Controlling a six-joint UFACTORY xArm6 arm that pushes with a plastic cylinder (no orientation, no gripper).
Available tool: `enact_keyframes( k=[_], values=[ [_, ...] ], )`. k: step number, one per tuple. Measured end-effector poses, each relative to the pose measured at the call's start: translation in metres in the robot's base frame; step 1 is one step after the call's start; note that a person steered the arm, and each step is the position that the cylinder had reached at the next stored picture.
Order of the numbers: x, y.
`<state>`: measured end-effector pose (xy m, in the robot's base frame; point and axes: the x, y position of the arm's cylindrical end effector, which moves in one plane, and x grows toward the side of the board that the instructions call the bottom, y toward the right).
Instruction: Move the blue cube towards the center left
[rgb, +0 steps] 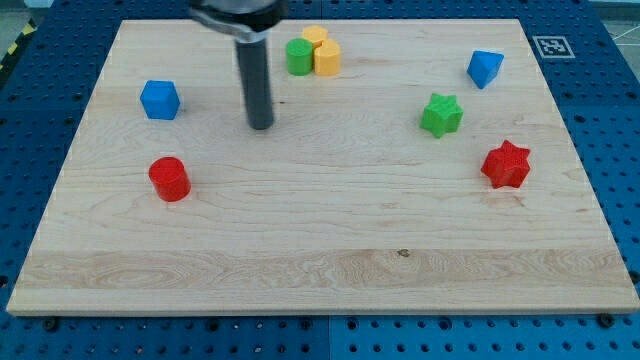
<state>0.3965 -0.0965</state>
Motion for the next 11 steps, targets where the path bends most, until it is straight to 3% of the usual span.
enact_keyframes(
  k=[1, 4, 8, 9, 11],
  values=[
    [-0.004, -0.048],
    [-0.079, -0.149],
    [-0.075, -0.208],
    [-0.051, -0.209],
    [0.039, -0.197]
  ],
)
